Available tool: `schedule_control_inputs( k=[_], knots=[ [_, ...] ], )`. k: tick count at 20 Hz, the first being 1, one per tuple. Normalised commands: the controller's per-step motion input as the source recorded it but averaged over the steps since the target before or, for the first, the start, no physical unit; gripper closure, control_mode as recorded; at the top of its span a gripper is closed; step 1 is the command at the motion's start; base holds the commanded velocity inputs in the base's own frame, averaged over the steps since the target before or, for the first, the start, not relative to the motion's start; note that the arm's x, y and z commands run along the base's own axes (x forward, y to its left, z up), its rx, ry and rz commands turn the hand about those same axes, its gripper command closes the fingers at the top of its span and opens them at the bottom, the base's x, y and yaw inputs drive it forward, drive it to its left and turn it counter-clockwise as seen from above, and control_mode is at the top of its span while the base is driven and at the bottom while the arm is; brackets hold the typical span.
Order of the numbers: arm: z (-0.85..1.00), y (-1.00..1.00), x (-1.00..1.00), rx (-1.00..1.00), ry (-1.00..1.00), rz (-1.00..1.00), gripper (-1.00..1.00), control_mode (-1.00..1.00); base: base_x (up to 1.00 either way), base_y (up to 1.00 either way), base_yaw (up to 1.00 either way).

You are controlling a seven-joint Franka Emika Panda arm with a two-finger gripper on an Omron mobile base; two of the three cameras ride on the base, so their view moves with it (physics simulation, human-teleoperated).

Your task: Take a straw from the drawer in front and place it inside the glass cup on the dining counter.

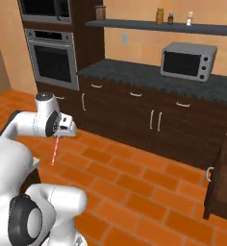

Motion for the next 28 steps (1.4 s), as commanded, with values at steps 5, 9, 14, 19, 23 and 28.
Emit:
schedule_control_inputs(
  k=[5, 9, 14, 19, 23, 28],
  knots=[
    [0.00, 0.00, 0.00, 0.00, 0.00, 0.00, 1.00, 1.00, 0.54, 0.07, 0.38],
    [0.00, 0.00, 0.00, 0.00, 0.00, 0.00, 1.00, 1.00, 1.00, -0.04, 0.14],
    [0.00, 0.00, 0.00, 0.00, 0.00, 0.00, 1.00, 1.00, 0.32, 0.00, 0.14],
    [0.00, 0.00, 0.00, 0.00, 0.00, 0.00, 1.00, 1.00, -0.85, 0.03, 0.02],
    [0.00, 0.00, 0.00, 0.00, 0.00, 0.00, 1.00, 1.00, -1.00, 0.17, 0.00],
    [0.00, 0.00, 0.00, 0.00, 0.00, 0.00, 1.00, 1.00, -1.00, 0.32, 0.00]
  ],
)
